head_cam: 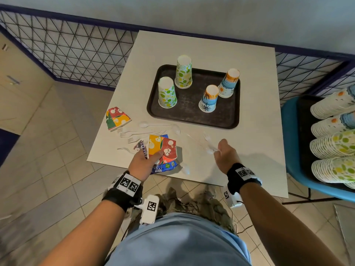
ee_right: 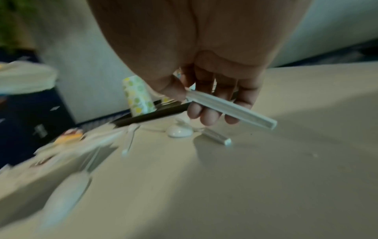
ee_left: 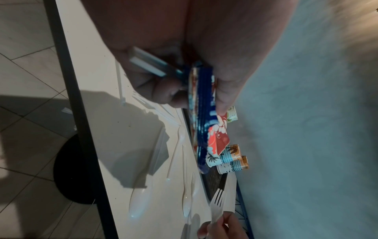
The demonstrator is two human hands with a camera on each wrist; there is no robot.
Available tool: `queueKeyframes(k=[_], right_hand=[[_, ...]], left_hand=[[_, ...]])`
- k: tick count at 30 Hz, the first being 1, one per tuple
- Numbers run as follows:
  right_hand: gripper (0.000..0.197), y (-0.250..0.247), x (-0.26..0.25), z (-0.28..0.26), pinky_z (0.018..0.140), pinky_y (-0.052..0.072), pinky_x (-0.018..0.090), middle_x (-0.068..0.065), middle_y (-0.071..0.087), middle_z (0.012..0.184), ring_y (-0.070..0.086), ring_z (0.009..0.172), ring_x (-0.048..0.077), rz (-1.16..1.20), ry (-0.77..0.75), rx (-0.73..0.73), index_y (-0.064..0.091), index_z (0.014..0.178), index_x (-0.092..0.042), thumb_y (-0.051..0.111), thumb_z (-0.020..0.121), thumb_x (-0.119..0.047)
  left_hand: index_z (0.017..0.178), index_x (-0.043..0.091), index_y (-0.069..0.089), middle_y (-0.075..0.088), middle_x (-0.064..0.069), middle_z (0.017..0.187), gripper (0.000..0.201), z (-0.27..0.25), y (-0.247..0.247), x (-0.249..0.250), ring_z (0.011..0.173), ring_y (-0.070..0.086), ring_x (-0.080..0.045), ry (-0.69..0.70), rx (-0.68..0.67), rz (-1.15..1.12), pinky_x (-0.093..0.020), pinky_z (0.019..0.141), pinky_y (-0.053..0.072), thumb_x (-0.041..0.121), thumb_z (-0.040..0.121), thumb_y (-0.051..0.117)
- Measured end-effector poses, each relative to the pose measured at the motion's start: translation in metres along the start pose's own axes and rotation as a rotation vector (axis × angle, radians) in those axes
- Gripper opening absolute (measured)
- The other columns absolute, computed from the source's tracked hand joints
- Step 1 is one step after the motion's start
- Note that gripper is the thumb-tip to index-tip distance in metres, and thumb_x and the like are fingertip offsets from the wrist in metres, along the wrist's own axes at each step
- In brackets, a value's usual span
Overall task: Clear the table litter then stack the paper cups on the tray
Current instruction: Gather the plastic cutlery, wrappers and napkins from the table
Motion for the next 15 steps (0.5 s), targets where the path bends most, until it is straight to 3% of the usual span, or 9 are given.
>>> queueKeyframes(k=[2,4,6,9,15], right_hand=[[0.007,-0.007,0.004,0.008,0.061,0.041,0.033,0.012,0.06,0.085,0.059,0.077,0.038,0.087,0.118,0.017,0.042,0.103,-0.007,0.045,0.097,-0.009],[0.021,-0.005,0.005,0.02,0.078,0.048,0.035,0.016,0.066,0.114,0.063,0.107,0.042,0.104,0.184,0.0,0.046,0.117,-0.006,0.051,0.099,-0.016],[0.038,0.005,0.004,0.036,0.098,0.048,0.038,0.012,0.063,0.134,0.059,0.123,0.036,0.088,0.202,-0.047,0.05,0.127,-0.005,0.06,0.099,-0.028],[0.048,0.017,-0.002,0.057,0.102,0.051,0.041,0.011,0.063,0.135,0.06,0.123,0.034,0.017,0.189,-0.076,0.054,0.129,-0.008,0.065,0.095,-0.039],[0.043,0.029,-0.004,0.079,0.102,0.049,0.043,0.018,0.058,0.133,0.059,0.12,0.036,-0.147,0.161,-0.15,0.053,0.129,-0.006,0.06,0.099,-0.036]], left_hand=[[0.105,0.03,0.075,0.083,0.003,0.106,0.008,-0.002,0.003,0.001,0.101,0.08,-0.022,-0.002,-0.01,-0.011,-0.052,0.103,0.058,0.026,0.1,0.07],[0.106,0.029,0.075,0.083,0.003,0.106,0.009,-0.003,0.008,0.003,0.1,0.08,-0.021,-0.008,-0.018,-0.012,-0.051,0.103,0.058,0.025,0.1,0.069],[0.106,0.029,0.075,0.083,0.002,0.107,0.008,-0.004,0.011,0.004,0.1,0.08,-0.021,-0.007,-0.021,0.002,-0.052,0.103,0.058,0.027,0.1,0.069],[0.107,0.029,0.075,0.083,0.001,0.107,0.009,-0.004,0.016,0.005,0.1,0.08,-0.022,-0.009,-0.028,0.014,-0.053,0.103,0.058,0.029,0.099,0.07],[0.11,0.032,0.072,0.082,0.0,0.114,0.013,-0.003,0.027,0.009,0.103,0.079,-0.021,-0.015,-0.034,0.028,-0.053,0.102,0.058,0.032,0.098,0.071]])
Point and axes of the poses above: each hand's wrist, its own z-axis towards the middle knuckle, its own y-axis out of the palm, x = y × z, the point moved 8 cm from there along z, towards the middle knuckle
